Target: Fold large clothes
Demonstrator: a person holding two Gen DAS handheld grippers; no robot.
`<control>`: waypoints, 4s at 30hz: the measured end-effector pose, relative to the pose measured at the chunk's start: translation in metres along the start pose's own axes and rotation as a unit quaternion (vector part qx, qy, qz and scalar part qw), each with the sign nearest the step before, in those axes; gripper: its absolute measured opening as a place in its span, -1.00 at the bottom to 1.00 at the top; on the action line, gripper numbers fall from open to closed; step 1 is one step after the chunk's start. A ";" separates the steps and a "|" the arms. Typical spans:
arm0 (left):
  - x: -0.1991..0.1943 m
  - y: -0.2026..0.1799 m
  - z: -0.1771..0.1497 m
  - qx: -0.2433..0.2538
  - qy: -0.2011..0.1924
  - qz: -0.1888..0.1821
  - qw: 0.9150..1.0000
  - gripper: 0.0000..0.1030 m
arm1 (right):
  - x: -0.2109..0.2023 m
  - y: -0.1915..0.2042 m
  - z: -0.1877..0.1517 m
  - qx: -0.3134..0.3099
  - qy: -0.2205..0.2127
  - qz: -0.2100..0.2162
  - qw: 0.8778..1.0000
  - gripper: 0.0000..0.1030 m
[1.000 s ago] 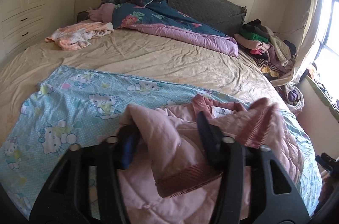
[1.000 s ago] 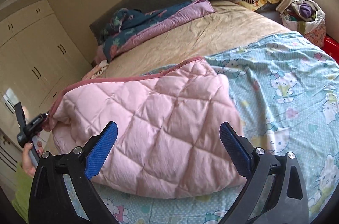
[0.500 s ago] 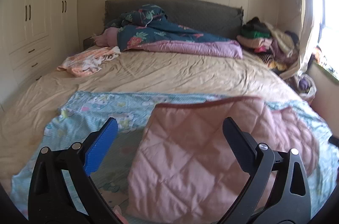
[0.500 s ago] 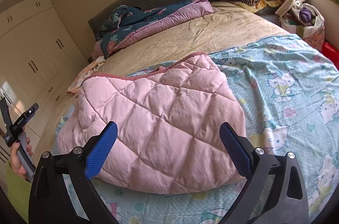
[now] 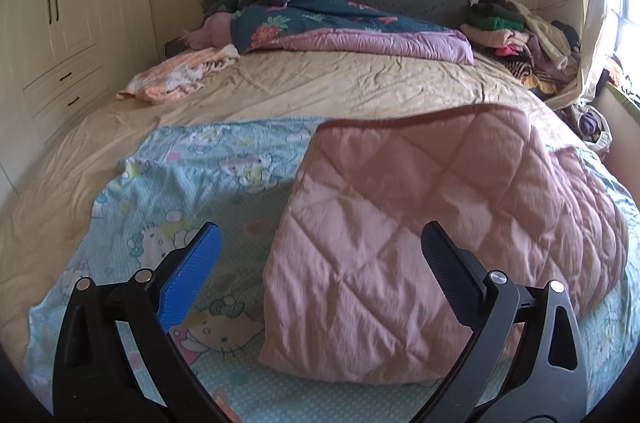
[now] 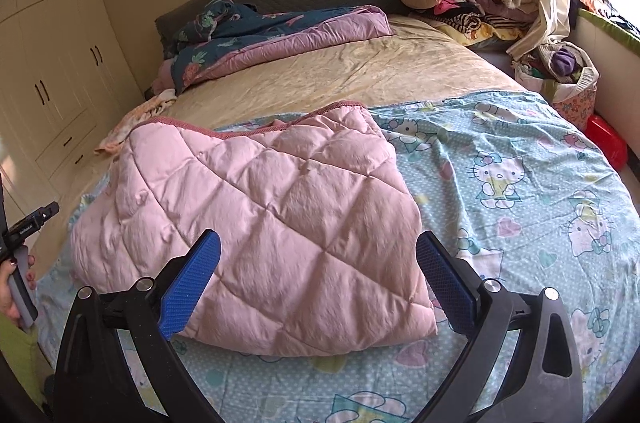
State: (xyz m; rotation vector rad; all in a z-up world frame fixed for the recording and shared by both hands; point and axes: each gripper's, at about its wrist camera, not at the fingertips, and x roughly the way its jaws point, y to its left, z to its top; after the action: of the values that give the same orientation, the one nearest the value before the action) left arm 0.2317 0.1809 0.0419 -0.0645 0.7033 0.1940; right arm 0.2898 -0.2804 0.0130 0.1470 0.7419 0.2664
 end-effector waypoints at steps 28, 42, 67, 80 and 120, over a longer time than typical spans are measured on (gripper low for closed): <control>0.052 0.004 -0.050 -0.038 0.047 -0.070 0.996 -0.47 | 0.098 -0.012 0.005 -0.063 0.087 -0.056 0.993 0.10; 0.079 -0.003 0.024 -0.053 0.014 -0.028 0.998 -0.81 | 0.098 -0.020 0.072 -0.013 -0.001 -0.067 0.998 -0.77; 0.107 -0.005 0.006 -0.034 0.061 0.013 0.997 -0.54 | 0.124 -0.047 0.037 0.074 0.063 -0.073 0.993 -0.41; 0.041 -0.011 0.006 -0.032 0.030 0.008 0.999 0.82 | 0.021 -0.010 0.033 0.083 -0.024 -0.004 0.996 0.90; 0.094 0.015 -0.071 -0.327 0.153 -0.141 0.922 0.82 | 0.083 -0.029 -0.048 0.267 0.071 0.007 0.961 0.91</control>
State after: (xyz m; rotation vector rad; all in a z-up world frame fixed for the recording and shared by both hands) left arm 0.2535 0.2019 -0.0724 -0.8489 0.9060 0.1344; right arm 0.3212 -0.2821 -0.0818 0.6510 0.9440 0.0846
